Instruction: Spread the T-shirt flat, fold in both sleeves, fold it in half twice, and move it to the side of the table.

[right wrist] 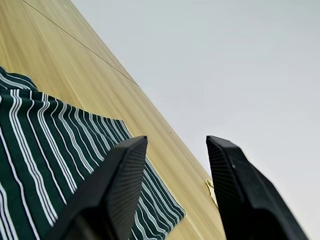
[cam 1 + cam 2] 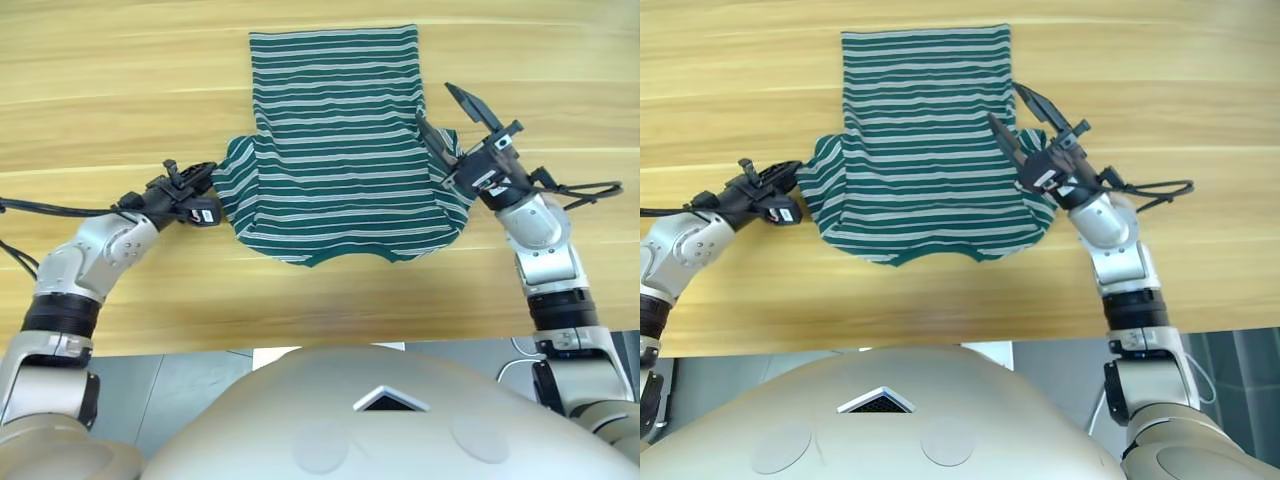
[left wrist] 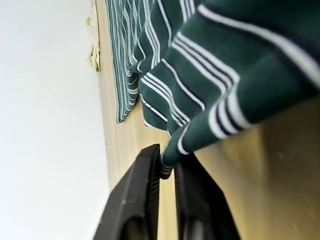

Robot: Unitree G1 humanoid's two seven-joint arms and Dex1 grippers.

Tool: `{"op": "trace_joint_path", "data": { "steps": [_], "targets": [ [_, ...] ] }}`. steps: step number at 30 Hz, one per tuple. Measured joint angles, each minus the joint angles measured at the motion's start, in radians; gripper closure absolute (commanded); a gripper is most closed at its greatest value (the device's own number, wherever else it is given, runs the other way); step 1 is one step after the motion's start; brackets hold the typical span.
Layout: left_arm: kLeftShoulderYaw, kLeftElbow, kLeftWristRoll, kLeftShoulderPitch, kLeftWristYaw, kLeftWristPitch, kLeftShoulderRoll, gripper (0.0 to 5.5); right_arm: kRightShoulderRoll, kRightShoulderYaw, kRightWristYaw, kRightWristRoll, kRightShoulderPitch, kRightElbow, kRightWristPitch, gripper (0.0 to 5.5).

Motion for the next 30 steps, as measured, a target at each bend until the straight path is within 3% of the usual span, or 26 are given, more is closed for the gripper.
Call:
{"op": "trace_joint_path", "data": {
  "steps": [10,19,30],
  "targets": [
    [-0.012,-0.044,-0.001,0.027,0.038,0.002,0.006,5.49,0.000,-0.019,0.000,-0.001,0.002,-0.002,0.001,3.29],
    [0.004,-0.110,-0.059,0.031,0.175,-0.068,-0.105,5.49,0.005,-0.018,0.006,-0.001,0.004,-0.001,0.001,3.29],
    [-0.006,-0.119,-0.008,0.010,0.223,-0.092,-0.119,5.49,0.008,-0.005,0.006,-0.012,0.004,0.030,-0.014,3.29]
  ]
}}
